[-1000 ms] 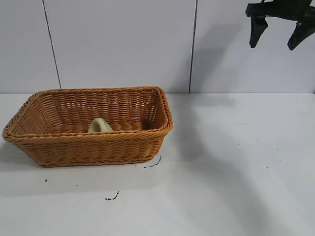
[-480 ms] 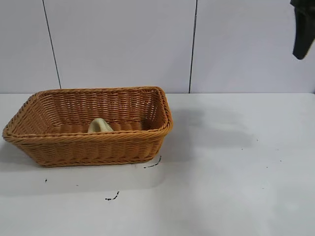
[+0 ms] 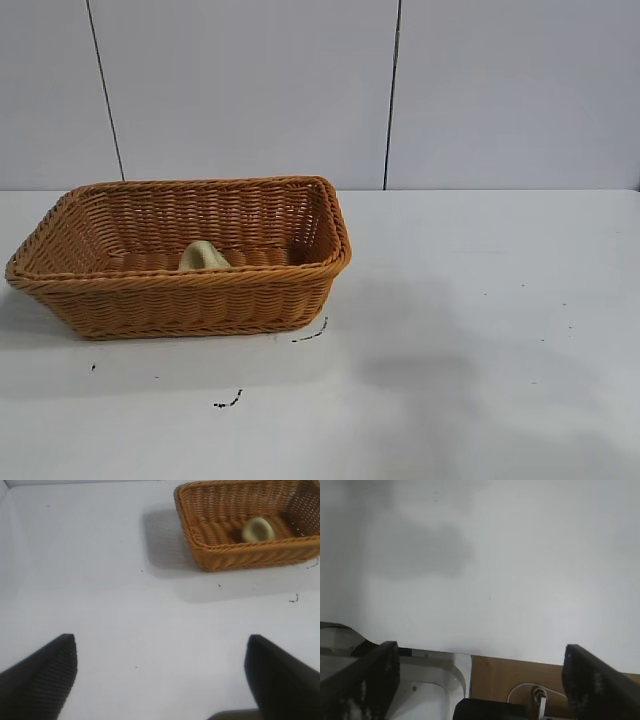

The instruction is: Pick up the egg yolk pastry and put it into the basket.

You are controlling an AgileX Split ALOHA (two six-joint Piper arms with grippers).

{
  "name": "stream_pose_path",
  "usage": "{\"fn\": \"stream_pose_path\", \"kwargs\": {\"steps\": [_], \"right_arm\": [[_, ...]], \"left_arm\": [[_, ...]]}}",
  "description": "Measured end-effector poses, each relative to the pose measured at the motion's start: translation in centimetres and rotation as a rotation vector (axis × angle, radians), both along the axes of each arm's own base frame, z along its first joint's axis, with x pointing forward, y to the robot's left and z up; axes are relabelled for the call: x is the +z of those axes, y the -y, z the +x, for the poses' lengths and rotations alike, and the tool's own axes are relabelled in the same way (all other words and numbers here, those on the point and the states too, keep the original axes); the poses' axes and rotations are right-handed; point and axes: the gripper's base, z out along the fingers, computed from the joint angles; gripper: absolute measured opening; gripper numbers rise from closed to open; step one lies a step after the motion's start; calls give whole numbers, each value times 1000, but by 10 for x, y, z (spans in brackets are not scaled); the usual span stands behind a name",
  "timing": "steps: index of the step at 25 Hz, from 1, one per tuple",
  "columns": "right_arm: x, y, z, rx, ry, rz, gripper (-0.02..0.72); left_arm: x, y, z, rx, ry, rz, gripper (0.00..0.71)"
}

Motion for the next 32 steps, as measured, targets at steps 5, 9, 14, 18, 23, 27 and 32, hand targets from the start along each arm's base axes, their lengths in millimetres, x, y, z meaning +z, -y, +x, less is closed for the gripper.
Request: {"fn": "stream_pose_path", "kwargs": {"steps": [5,9,14,18,23,27,32], "right_arm": [[-17,-2,-49,-23,197,32,634],[-22,-3,-82,-29,373,38,634],[-15,-3,-109,-28,571,41,634],[-13,-3,-121,-27,647,41,634],[-13,-4,-135,-25,737,43,634],[-13,-4,-138,-23,753,47,634],[-13,-4,-138,-6,753,58,634]], "left_arm": [[0,0,0,0,0,0,693],[0,0,0,0,0,0,693],[0,0,0,0,0,0,693],[0,0,0,0,0,0,693],[0,0,0,0,0,0,693],[0,0,0,0,0,0,693],[0,0,0,0,0,0,693]]}}
